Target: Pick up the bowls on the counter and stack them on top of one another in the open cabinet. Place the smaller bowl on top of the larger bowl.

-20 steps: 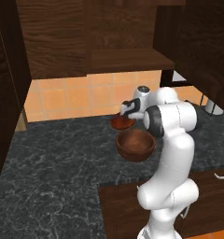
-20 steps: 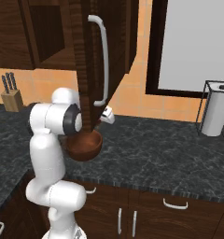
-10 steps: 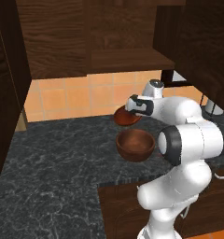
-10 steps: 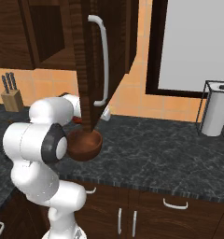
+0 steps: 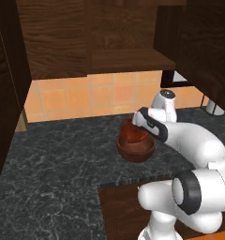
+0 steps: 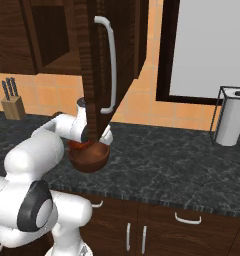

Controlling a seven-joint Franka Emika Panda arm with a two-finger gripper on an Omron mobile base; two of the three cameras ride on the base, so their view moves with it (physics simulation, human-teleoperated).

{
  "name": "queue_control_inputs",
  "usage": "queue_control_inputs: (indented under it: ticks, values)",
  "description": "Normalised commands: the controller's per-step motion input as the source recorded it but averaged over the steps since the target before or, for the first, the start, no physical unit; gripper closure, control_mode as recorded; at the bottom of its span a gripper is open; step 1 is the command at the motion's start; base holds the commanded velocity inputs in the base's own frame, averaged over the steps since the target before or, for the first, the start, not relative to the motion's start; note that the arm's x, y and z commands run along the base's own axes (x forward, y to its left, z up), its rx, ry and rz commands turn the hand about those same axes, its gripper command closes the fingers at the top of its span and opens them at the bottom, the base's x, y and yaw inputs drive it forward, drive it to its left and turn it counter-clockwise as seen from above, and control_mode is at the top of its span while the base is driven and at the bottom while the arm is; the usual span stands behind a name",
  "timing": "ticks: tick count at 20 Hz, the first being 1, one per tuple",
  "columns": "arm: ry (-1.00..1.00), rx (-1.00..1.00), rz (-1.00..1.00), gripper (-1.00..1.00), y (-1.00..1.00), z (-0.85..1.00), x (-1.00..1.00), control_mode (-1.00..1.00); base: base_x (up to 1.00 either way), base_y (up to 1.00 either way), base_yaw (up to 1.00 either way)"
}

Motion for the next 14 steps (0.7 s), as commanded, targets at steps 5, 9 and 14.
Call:
queue_control_inputs:
  ticks: [5,9,14]
  values:
    - [0.25,-0.11,0.0,1.0,0.0,-0.46,-0.15,-1.0,0.0,0.0,0.0]
    - [0.04,-0.01,0.0,1.0,0.01,-0.09,0.14,-1.0,0.0,0.0,0.0]
    - [0.01,0.0,0.0,-1.0,0.03,0.01,0.12,-1.0,0.0,0.0,0.0]
